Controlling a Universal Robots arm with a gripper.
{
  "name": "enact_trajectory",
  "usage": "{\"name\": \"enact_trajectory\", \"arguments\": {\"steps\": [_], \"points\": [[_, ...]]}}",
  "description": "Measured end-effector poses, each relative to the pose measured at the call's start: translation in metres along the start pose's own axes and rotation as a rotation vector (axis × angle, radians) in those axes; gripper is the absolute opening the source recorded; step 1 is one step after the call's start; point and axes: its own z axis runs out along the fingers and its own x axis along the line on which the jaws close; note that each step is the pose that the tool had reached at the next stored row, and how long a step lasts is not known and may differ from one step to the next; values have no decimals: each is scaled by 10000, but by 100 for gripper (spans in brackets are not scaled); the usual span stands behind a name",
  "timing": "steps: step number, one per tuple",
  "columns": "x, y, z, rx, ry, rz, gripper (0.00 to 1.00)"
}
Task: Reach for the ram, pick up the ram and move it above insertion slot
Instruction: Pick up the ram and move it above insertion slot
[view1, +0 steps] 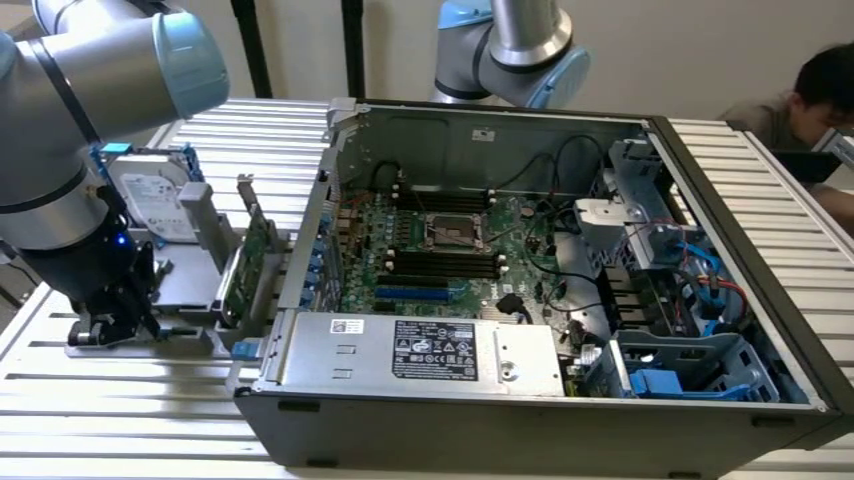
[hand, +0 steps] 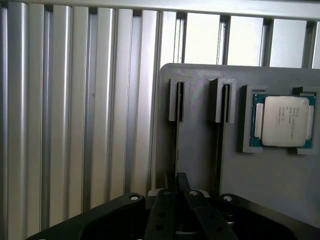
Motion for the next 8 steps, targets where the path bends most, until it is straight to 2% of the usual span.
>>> {"name": "enact_trajectory", "arguments": {"steps": [4,8], "points": [[0,-1,-10,4,-3,-2,13],[0,1,-113,2,-7,0,13]]}}
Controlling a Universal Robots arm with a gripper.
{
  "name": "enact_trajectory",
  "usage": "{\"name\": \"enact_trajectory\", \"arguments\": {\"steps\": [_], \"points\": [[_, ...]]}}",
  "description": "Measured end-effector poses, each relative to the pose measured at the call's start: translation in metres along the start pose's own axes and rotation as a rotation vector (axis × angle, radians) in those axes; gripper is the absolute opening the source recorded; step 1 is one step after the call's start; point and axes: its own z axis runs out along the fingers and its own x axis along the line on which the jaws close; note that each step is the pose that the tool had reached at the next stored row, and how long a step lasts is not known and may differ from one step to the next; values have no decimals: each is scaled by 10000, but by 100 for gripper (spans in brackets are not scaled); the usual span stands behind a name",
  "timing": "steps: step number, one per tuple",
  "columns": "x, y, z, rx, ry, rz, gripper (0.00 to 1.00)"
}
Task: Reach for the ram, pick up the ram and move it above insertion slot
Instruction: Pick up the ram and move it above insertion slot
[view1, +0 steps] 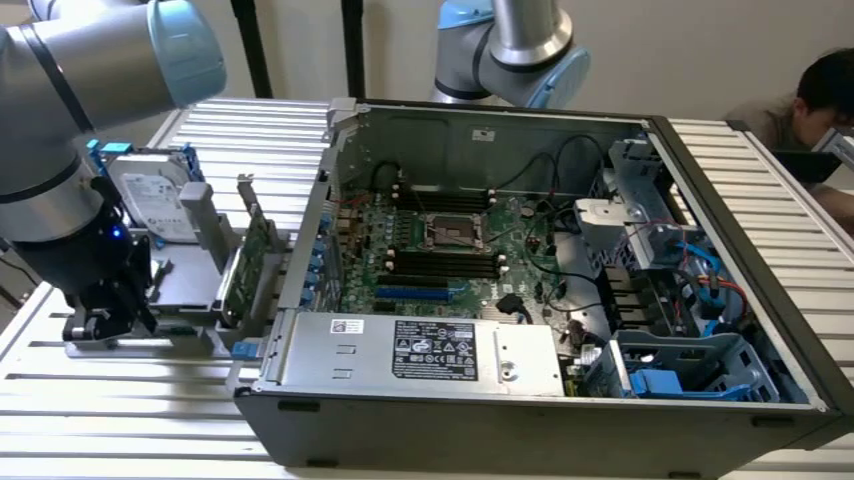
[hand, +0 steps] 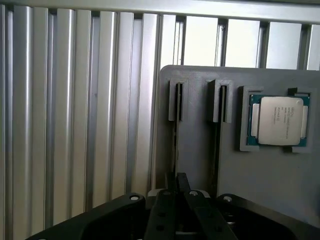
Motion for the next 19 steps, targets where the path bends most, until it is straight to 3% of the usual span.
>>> {"name": "enact_trajectory", "arguments": {"steps": [12,19], "points": [[3,-33,-543,-7,-9,0,13],[11,-168,-862,-9,-10,0,13]]}}
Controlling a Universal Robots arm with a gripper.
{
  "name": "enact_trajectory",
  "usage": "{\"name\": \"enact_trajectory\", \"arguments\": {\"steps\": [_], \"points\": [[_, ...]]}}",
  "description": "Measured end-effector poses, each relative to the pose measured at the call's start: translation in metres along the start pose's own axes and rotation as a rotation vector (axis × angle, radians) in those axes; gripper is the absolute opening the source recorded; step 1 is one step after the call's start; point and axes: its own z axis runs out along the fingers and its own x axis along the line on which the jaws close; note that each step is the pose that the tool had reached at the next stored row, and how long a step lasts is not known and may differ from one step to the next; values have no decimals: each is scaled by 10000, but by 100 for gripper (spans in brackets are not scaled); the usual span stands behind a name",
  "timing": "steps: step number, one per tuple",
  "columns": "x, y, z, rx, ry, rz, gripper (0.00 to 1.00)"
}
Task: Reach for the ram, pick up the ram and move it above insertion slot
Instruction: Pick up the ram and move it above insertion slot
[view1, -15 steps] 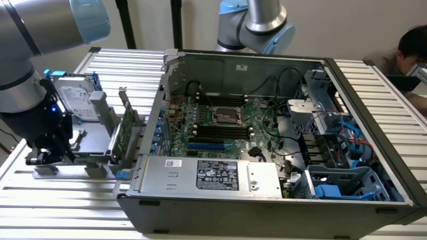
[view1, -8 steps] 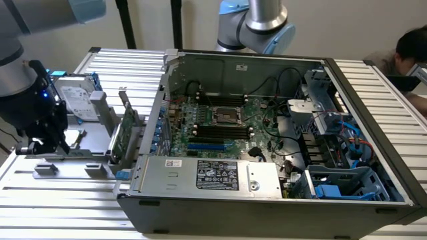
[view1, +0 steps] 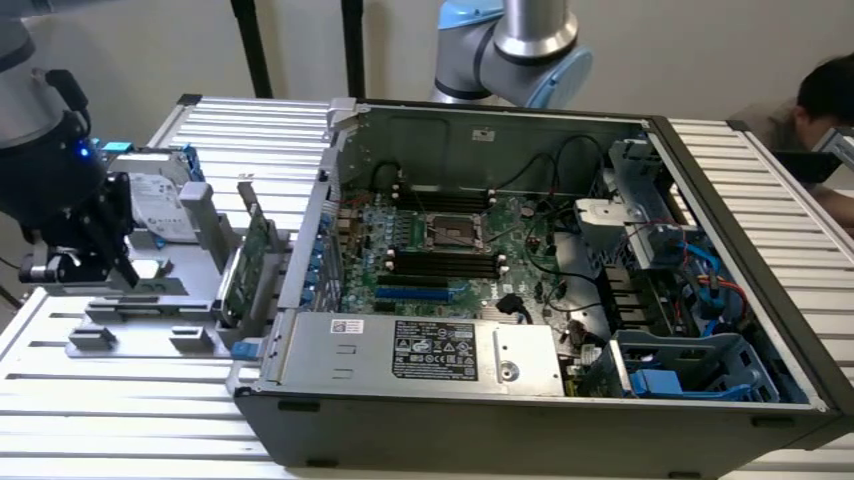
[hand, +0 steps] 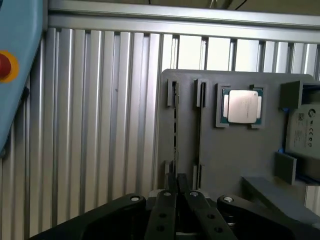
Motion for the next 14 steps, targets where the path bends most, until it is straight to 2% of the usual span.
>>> {"name": "enact_trajectory", "arguments": {"steps": [8,14], "points": [[18,-347,-369,-31,-4,1,13],[30,-618,-645,-54,-32,0,13]]}}
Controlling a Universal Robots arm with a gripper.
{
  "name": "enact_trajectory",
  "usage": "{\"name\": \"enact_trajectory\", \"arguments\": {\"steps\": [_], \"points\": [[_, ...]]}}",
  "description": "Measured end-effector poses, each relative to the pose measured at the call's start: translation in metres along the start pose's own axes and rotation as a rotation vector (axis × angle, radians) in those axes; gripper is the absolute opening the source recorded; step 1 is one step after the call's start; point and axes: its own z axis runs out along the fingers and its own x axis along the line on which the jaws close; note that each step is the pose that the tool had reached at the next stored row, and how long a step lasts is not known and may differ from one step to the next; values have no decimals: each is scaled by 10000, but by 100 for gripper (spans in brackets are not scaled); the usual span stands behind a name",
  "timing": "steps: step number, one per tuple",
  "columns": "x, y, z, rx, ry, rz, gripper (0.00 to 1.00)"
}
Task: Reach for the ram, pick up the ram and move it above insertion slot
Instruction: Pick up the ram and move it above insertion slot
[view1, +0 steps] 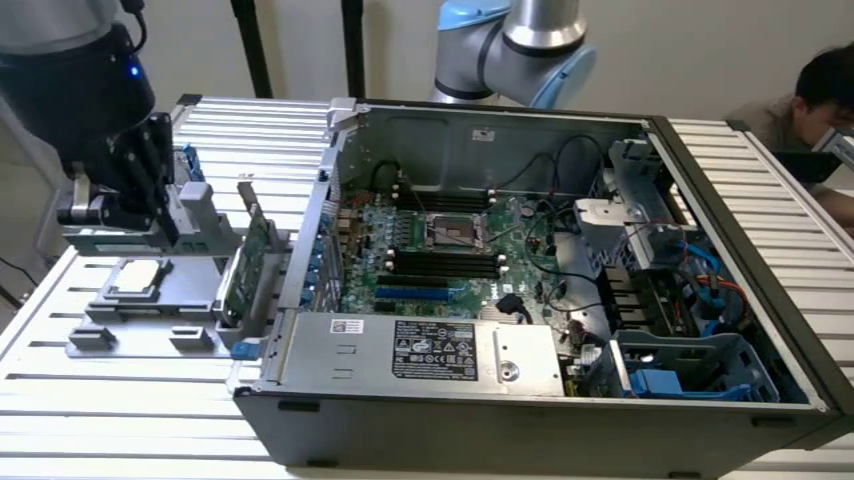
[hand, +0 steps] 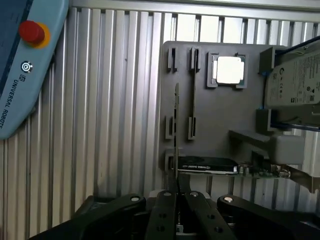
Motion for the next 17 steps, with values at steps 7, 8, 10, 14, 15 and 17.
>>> {"name": "enact_trajectory", "arguments": {"steps": [7,8,10,14,15,17], "points": [[15,-314,-293,-13,-24,-1,13],[17,-358,-319,-13,-32,-1,13],[21,-447,-363,-12,-62,-1,13],[30,-626,-402,-8,-153,-3,13],[32,-672,-403,-6,-179,-3,13],[37,-765,-404,-3,-225,-5,13]]}}
